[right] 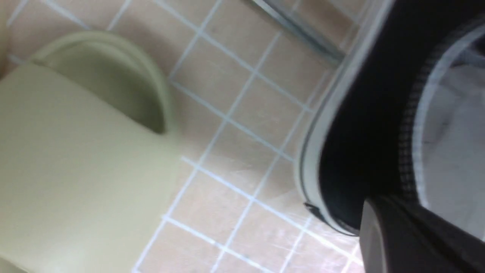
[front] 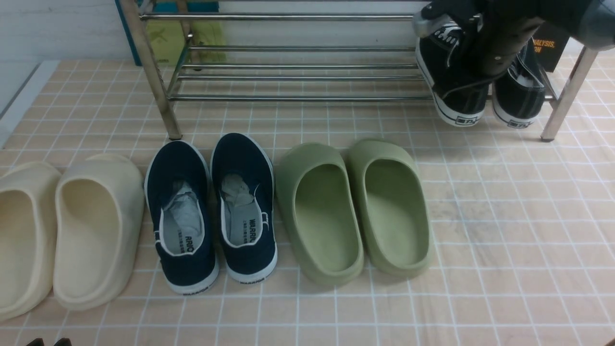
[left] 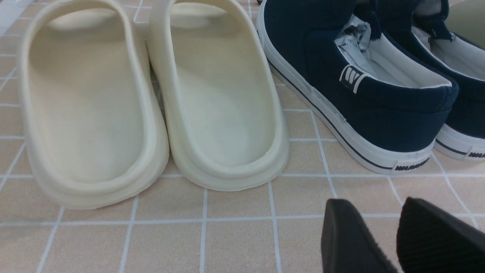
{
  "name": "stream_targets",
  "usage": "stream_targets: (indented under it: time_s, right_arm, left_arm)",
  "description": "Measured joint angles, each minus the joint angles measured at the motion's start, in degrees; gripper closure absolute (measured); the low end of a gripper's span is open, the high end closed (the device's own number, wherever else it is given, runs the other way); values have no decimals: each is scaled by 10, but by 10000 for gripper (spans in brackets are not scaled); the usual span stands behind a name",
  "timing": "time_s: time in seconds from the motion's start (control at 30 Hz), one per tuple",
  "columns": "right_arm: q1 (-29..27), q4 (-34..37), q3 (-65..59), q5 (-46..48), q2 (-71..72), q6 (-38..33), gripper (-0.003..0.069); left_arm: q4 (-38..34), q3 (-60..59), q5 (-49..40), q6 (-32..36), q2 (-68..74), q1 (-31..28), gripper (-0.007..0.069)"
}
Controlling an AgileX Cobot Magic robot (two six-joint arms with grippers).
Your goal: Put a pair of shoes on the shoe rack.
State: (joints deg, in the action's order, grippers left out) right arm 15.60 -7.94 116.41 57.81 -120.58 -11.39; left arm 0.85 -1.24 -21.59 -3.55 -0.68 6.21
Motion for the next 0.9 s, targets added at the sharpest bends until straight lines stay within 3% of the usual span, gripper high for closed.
stream_targets:
  time_s: [0.33,0.63,0.9]
  right_arm:
    - [0,49,2,11,50,13,662]
    - [0,24,-8,54,260,14,662]
    - [-21,-16,-246,66,438,71,662]
  left_arm:
    - [0,0,0,0,0,0,385]
    - [0,0,0,0,0,0,385]
    - [0,0,0,0,0,0,385]
